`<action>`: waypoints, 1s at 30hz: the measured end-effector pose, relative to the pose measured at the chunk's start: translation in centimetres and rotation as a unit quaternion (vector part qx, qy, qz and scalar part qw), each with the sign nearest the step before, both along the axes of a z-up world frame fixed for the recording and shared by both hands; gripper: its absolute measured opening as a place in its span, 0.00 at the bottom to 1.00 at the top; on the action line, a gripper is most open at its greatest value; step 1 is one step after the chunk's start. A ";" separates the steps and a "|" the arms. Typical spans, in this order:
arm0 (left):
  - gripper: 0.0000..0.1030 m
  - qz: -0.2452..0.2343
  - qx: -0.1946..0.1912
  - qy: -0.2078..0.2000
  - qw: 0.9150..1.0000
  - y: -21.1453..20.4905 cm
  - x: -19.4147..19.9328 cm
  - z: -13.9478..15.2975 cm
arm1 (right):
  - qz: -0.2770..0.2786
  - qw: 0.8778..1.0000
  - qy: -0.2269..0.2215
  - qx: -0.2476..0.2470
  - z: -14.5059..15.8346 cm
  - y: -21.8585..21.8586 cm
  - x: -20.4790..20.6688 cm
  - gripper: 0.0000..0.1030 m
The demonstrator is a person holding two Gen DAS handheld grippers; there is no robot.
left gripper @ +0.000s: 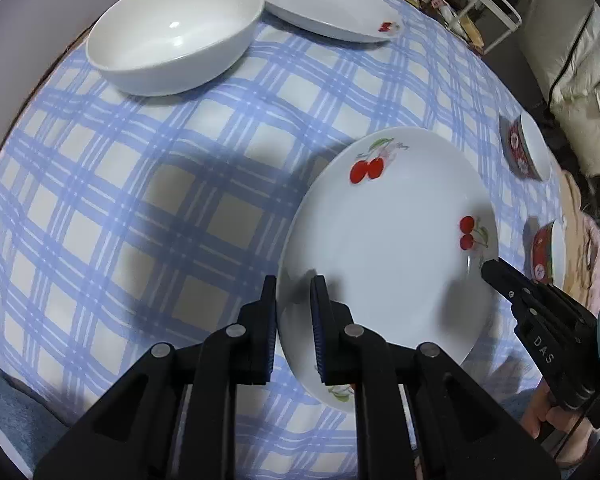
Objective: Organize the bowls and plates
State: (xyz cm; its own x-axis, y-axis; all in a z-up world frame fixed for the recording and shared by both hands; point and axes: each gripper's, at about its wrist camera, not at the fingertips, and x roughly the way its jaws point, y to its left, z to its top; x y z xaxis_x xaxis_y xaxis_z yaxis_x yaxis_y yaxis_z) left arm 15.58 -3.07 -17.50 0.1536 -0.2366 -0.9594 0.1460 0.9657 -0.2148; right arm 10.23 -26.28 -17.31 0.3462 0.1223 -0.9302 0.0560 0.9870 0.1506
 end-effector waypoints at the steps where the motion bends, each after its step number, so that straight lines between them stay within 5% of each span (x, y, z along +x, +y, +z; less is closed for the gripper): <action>1: 0.14 -0.004 0.005 -0.002 1.000 -0.2 -0.1 -0.1 | -0.006 1.000 0.003 0.008 -0.4 -0.2 -0.2 0.09; 14: 0.14 -0.016 0.026 -0.009 1.000 -0.9 -0.2 -0.3 | -0.066 0.996 -0.020 0.059 -1.7 -1.5 -1.4 0.09; 30: 0.18 -0.017 0.020 0.002 1.000 -1.1 -0.3 -0.8 | -0.089 0.994 -0.043 0.049 -1.4 -1.4 -2.4 0.09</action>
